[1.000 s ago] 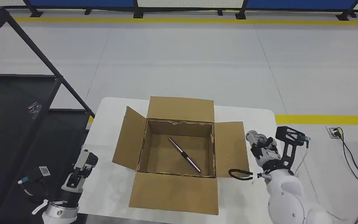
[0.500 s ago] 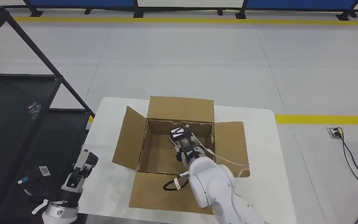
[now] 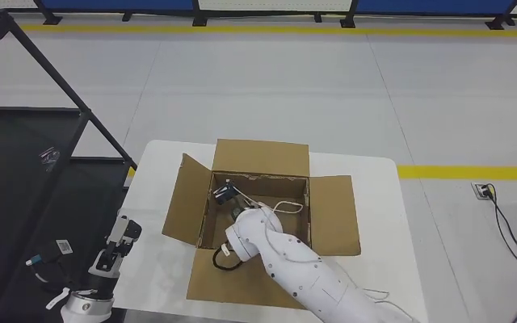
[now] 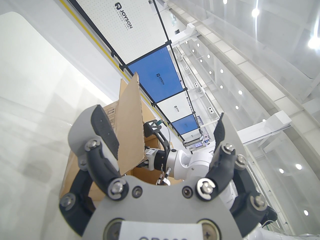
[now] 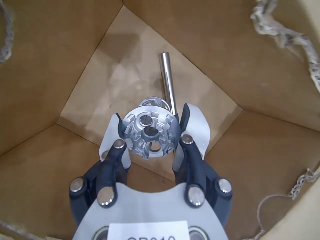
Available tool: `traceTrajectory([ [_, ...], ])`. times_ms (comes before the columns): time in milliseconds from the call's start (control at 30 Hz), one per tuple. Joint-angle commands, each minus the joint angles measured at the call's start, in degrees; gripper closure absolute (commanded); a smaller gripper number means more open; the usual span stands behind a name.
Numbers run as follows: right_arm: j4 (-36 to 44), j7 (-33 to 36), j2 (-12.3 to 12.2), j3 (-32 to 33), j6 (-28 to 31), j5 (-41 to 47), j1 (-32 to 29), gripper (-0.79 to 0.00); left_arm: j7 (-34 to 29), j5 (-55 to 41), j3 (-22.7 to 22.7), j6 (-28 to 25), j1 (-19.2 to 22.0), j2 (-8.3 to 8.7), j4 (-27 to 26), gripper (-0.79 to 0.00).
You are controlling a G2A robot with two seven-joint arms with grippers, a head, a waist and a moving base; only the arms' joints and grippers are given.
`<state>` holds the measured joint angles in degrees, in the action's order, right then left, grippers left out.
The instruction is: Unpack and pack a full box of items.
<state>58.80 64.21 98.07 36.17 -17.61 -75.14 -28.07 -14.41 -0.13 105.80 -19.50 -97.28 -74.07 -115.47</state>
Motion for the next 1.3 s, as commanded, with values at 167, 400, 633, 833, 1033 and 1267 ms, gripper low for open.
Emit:
traceTrajectory([
  [167, -8.4, -0.8, 2.7, -0.7, 0.6, 2.8, 2.7, -0.154, 0.0, 0.0, 0.0, 0.0, 0.0, 0.00, 0.0, -0.785],
  [400, -14.0, -2.8, 4.4, 0.1, 2.3, 5.0, 4.2, -0.289, 0.0, 0.0, 0.0, 0.0, 0.0, 0.00, 0.0, -0.785],
  [633, -15.6, -3.7, 4.9, 1.6, 4.2, 6.0, 4.7, -0.422, 0.0, 0.0, 0.0, 0.0, 0.0, 0.00, 0.0, -0.785],
  [833, -14.2, -3.4, 4.7, 3.0, 4.6, 5.1, 4.2, -0.643, 0.0, 0.0, 0.0, 0.0, 0.0, 0.00, 0.0, -0.785],
  [1033, -11.9, -3.1, 4.2, 4.7, 5.0, 3.7, 3.1, -0.785, 0.1, 0.0, -0.1, 0.2, 0.1, 0.00, -0.1, -0.785],
  [1267, -0.5, -3.0, 1.8, 9.8, 5.9, 1.2, -1.5, -0.785, 2.2, 6.2, -0.3, 2.7, 0.6, 0.11, -0.1, -0.785],
])
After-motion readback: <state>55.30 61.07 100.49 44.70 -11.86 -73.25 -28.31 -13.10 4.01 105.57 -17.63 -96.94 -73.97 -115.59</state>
